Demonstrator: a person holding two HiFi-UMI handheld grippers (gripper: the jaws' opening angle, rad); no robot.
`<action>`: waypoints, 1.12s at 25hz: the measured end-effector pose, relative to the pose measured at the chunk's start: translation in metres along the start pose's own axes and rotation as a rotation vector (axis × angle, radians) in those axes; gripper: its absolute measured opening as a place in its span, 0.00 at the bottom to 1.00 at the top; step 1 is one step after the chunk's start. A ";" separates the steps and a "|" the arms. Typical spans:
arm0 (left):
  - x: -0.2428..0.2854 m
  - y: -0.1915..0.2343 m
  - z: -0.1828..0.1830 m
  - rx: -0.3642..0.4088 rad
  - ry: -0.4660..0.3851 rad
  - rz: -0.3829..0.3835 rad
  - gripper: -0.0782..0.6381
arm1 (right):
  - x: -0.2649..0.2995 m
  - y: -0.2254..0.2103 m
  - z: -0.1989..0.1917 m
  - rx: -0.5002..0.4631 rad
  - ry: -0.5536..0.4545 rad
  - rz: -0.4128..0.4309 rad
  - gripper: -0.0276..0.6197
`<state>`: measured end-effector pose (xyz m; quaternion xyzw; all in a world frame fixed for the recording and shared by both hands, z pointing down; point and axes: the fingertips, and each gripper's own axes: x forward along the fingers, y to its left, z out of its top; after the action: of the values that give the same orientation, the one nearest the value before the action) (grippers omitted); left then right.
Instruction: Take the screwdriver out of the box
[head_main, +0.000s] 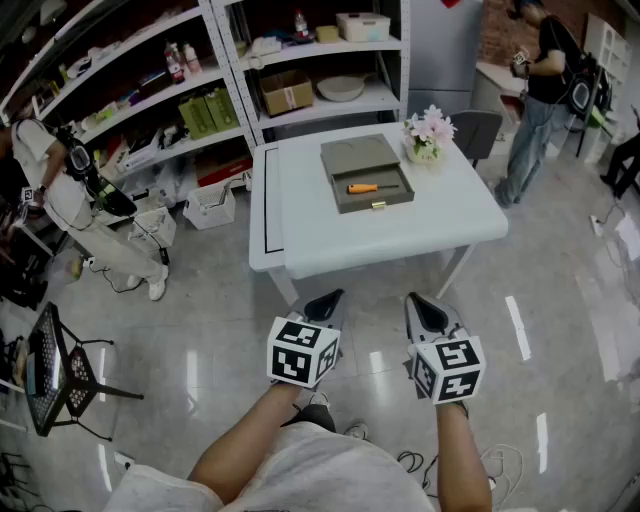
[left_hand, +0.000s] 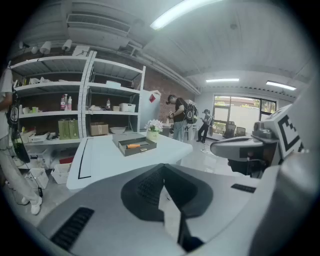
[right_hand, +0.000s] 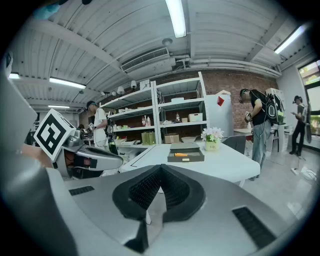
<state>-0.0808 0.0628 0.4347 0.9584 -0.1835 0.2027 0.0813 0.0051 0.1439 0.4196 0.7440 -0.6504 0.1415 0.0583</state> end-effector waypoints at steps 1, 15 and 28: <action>0.000 -0.001 0.000 0.001 0.001 -0.003 0.11 | 0.000 -0.001 0.000 0.001 -0.001 -0.005 0.05; 0.043 0.026 0.014 -0.015 -0.001 -0.024 0.11 | 0.048 -0.019 0.012 -0.021 0.008 -0.016 0.11; 0.112 0.083 0.050 -0.025 0.014 -0.053 0.11 | 0.129 -0.056 0.042 -0.020 0.039 -0.038 0.15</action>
<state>0.0000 -0.0608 0.4428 0.9604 -0.1598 0.2050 0.1000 0.0802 0.0175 0.4221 0.7525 -0.6364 0.1485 0.0811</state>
